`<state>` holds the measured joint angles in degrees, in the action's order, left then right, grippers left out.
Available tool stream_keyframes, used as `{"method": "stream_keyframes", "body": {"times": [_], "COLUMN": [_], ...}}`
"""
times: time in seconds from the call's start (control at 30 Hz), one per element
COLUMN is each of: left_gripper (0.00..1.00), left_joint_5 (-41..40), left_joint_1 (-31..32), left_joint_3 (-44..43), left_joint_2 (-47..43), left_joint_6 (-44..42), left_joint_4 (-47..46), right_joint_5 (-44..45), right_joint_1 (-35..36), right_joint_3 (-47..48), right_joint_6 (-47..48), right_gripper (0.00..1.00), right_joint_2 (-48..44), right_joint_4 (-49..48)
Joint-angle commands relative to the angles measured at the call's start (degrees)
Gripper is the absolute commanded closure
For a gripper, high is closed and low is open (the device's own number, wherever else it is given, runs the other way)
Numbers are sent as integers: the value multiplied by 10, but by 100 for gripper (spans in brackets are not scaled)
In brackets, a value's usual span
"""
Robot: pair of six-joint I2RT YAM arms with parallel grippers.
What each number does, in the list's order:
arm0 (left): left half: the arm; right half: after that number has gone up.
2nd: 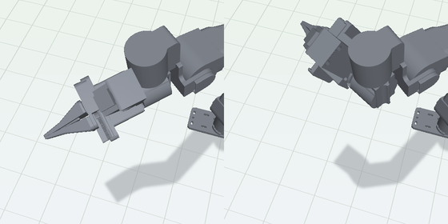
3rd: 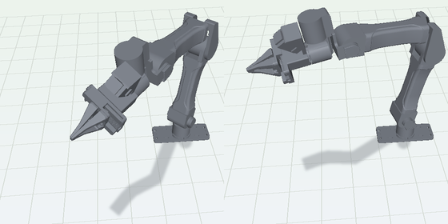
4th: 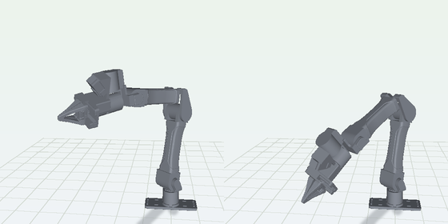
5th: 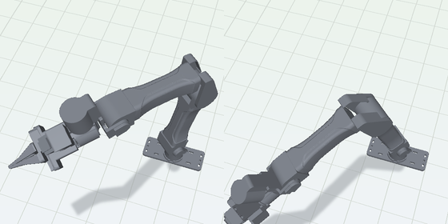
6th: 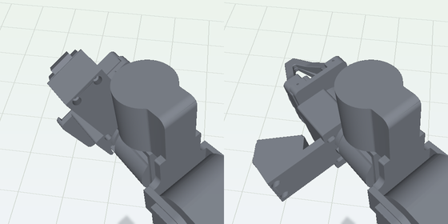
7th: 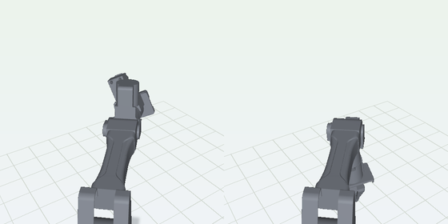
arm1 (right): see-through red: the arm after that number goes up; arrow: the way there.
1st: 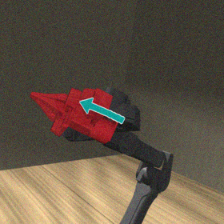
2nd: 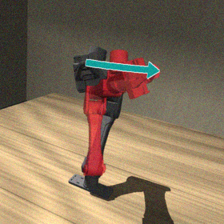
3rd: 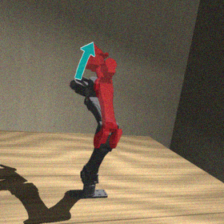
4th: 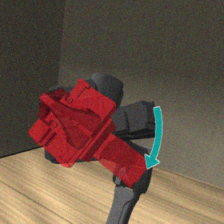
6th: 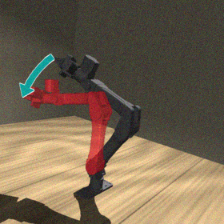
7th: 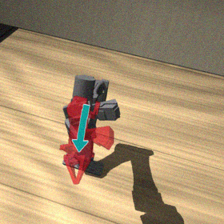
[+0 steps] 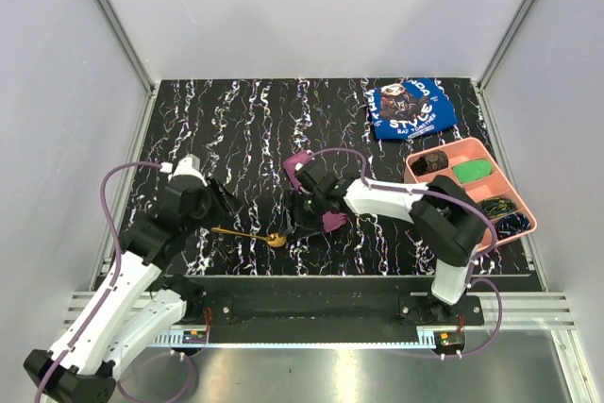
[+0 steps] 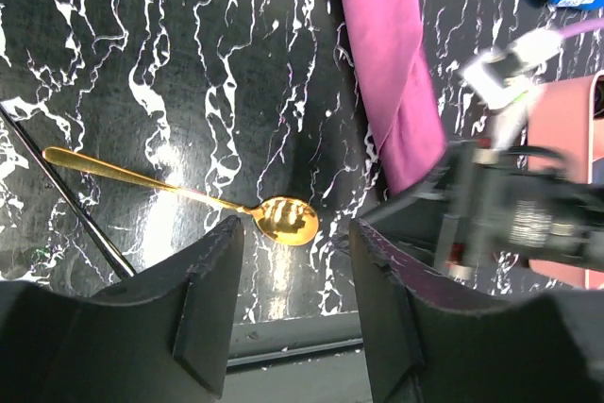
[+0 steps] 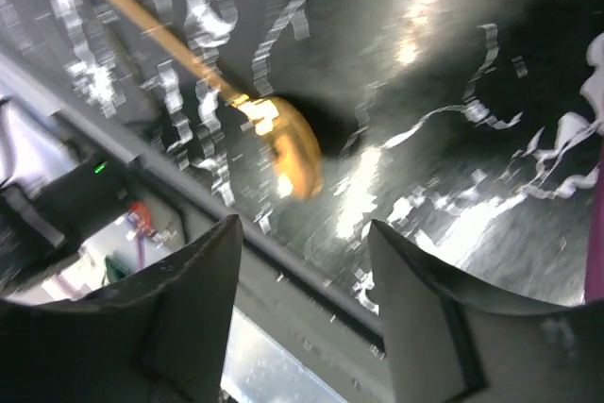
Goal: Fold the napkin into a case and place the utensils inside
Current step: Pick up the spoon from the center of the board, then stuff into the slanted gap of the folded napkin.
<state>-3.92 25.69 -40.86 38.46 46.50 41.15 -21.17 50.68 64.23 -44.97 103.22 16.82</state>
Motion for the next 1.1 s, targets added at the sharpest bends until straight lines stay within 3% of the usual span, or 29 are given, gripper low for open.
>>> {"method": "stream_keyframes", "body": {"times": [0.0, 0.23, 0.3, 0.4, 0.43, 0.53, 0.63, 0.7, 0.77, 0.9, 1.07], "left_gripper": [52, 57, 57, 57, 57, 57, 60, 66, 70, 92, 100], "left_joint_5": [7, 72, 96, 159, 191, 239, 249, 252, 269, 270, 266], "left_joint_1": [-13, -42, -63, -99, -114, -134, -135, -135, -131, -94, -41], "left_joint_3": [-41, -76, -79, -87, -91, -126, -178, -199, -221, -282, -334], "left_joint_2": [42, 87, 106, 146, 159, 228, 300, 358, 403, 545, 665], "left_joint_6": [-20, -62, -71, -75, -77, -76, -77, -80, -76, -98, -101], "left_joint_4": [-8, -41, -64, -113, -127, -170, -215, -269, -314, -389, -428], "right_joint_5": [37, 10, 5, 6, 10, 39, 116, 157, 209, 297, 365], "right_joint_1": [14, 26, 26, 25, 25, 25, 25, 22, 21, 14, 0], "right_joint_3": [-8, -7, -10, -21, -41, -82, -148, -193, -223, -248, -272], "right_joint_6": [-40, -77, -84, -101, -118, -158, -205, -230, -263, -316, -368], "right_gripper": [38, 57, 67, 95, 100, 100, 100, 100, 100, 100, 100], "right_joint_2": [30, 76, 83, 89, 86, 31, -84, -174, -251, -351, -422], "right_joint_4": [-44, -117, -129, -158, -188, -226, -217, -190, -118, 18, 142]}}
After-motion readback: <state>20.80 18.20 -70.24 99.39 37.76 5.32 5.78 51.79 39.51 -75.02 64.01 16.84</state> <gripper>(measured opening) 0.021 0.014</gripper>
